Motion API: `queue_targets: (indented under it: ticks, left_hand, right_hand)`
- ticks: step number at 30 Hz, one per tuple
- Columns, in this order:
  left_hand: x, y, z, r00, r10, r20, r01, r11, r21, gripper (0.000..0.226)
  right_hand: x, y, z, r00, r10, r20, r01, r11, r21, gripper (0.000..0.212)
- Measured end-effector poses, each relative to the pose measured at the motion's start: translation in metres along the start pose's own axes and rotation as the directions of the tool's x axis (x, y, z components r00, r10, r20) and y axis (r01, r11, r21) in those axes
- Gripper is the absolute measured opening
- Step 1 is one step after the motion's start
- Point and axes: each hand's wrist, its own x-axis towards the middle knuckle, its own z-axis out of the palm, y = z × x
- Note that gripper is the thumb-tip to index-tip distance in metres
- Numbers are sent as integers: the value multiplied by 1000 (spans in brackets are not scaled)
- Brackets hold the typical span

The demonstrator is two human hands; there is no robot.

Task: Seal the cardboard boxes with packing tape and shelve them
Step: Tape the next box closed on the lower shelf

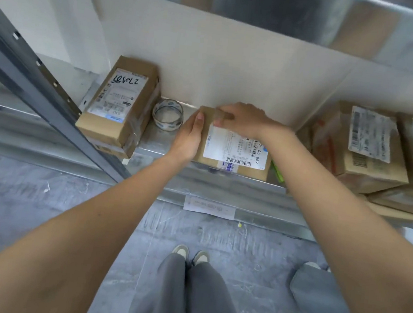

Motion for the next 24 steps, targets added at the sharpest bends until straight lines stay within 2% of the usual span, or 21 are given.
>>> queue_targets:
  ticks: [4, 6, 9, 13, 17, 21, 24]
  left_hand:
    - [9, -4, 5, 999, -41, -3, 41, 997, -63, 52]
    - [11, -8, 5, 997, -71, 36, 74, 992, -102, 52]
    - [15, -15, 7, 994, -60, 89, 78, 975, -206, 50]
    - [24, -14, 10, 992, -96, 77, 111, 968, -227, 46]
    - [33, -9, 16, 981, -191, -36, 181, 967, -180, 45]
    - [36, -4, 17, 973, -223, -51, 211, 962, -172, 45]
    - [35, -3, 17, 969, -238, -60, 225, 959, -173, 42]
  right_hand:
    - [-5, -7, 39, 970, -59, -237, 4, 975, -224, 52]
    - [-5, -4, 56, 939, -64, -339, -21, 970, -243, 53]
    - [-1, 0, 68, 910, -37, -414, -57, 976, -212, 55]
    - [6, -3, 72, 913, -5, -407, -88, 974, -210, 62]
    - [-1, -4, 79, 931, 26, -365, -103, 976, -194, 59]
    - [-24, -5, 95, 919, -35, -392, -63, 970, -235, 66]
    - [-45, -10, 107, 929, -77, -363, -4, 976, -219, 69]
